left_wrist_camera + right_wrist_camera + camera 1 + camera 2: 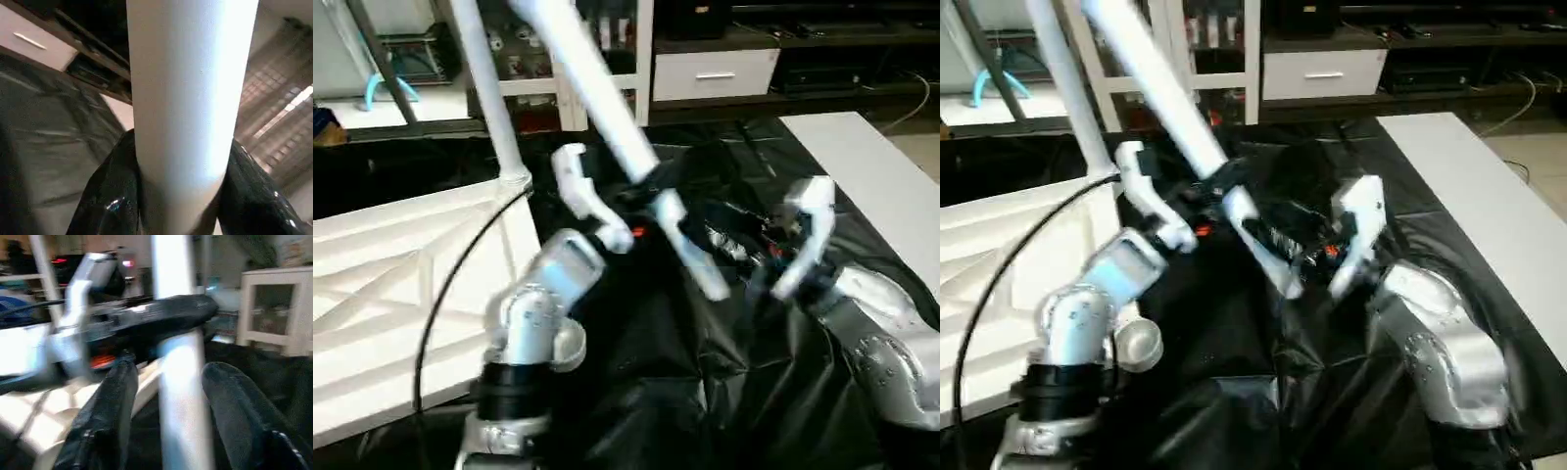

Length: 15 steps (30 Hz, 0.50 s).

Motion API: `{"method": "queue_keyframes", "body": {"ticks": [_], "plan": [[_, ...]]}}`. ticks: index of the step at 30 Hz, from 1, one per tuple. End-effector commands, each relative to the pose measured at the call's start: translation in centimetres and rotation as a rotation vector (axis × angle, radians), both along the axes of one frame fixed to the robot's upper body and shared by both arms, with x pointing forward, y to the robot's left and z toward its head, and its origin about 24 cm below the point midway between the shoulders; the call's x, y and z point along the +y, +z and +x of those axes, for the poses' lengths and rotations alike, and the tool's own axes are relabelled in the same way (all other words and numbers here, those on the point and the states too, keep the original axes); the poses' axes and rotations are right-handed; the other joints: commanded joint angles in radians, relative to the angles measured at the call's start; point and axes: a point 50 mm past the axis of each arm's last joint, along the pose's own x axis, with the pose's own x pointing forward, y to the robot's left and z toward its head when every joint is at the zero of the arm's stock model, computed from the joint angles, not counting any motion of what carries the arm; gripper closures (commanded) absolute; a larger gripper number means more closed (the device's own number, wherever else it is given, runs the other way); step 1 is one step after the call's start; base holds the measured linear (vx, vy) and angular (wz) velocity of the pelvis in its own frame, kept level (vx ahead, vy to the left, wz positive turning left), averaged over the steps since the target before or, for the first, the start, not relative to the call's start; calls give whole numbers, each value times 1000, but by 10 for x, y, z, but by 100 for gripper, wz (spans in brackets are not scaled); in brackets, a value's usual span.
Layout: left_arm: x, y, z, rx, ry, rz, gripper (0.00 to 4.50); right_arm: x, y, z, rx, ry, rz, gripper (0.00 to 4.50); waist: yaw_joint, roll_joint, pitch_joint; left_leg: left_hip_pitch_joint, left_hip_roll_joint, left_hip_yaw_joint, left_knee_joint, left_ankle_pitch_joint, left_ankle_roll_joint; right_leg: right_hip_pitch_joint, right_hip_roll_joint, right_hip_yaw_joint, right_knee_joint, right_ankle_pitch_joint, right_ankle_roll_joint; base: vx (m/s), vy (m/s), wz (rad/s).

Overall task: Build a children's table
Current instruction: Insert table leg to table base

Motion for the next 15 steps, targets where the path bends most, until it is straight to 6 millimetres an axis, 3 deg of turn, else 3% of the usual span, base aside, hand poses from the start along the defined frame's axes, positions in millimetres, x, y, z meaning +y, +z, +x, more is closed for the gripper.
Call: {"method": "queue_keyframes", "body": {"ticks": [1, 5, 7, 8, 9, 10, 11, 12, 13, 14, 15], "plan": [[3, 10, 4, -44, 19, 0, 283, -1, 6, -7, -15, 40, 5, 177, 0, -6, -66, 31, 129, -72, -89, -131, 49, 35, -84, 46, -67, 34, -240, 0, 0, 0], [9, 12, 8, -53, 34, 10, 283, -3, 5, -16, -13, 86, -13, 139, 1, -6, -65, 32, 130, -71, -92, -143, 33, 33, -83, 46, -65, 33, -243, 0, 0, 0], [13, 16, 11, -68, 25, 21, 283, -13, 14, -18, -97, 60, -60, 116, 4, -9, -64, 35, 130, -68, -92, -159, 26, 32, -85, 48, -70, 10, -236, 0, 0, 0], [14, 18, 11, -75, 0, 29, 283, -20, 24, -13, -183, 5, -110, 107, 3, -7, -64, 33, 130, -69, -95, -168, 13, 31, -86, 47, -68, -8, -232, 0, 0, 0], [12, 21, 9, -82, -79, 44, 283, -37, 46, 3, -387, -117, -285, 95, 1, -1, -62, 35, 129, -68, -96, -184, 3, 29, -85, 48, -70, -26, -231, 0, 0, 0], [12, 22, 8, -83, -86, 46, 283, -39, 48, 4, -406, -127, -303, 95, 0, 0, -65, 36, 129, -68, -94, -187, -15, 28, -85, 44, -67, -33, -229, 0, 0, 0], [11, 22, 7, -81, -109, 47, 283, -42, 54, 8, -457, -153, -352, 84, -10, -9, -64, 33, 123, -67, -95, -190, -29, 34, -80, 42, -67, -56, -227, 0, 0, 0], [10, 24, 5, -76, -160, 50, 283, -51, 69, 16, -569, -205, -465, 73, -11, -7, -59, 39, 118, -58, -91, -206, -40, 22, -80, 43, -73, -91, -233, 0, 0, 0], [9, 24, 4, -74, -175, 51, 283, -53, 74, 18, -601, -218, -498, 64, -9, -6, -59, 39, 119, -57, -90, -212, -40, 23, -84, 45, -74, -107, -236, 0, 0, 0], [7, 22, 0, -50, -236, 67, 283, -57, 86, 23, -679, -219, -573, 54, -8, -4, -56, 37, 118, -55, -89, -216, -20, 25, -85, 50, -81, -121, -238, 0, 0, 0], [6, 20, -2, -33, -279, 87, 283, -58, 93, 25, -725, -206, -629, 54, -9, -14, -63, 36, 119, -56, -83, -186, -3, 28, -86, 47, -71, -88, -249, 0, 0, 0]]}}
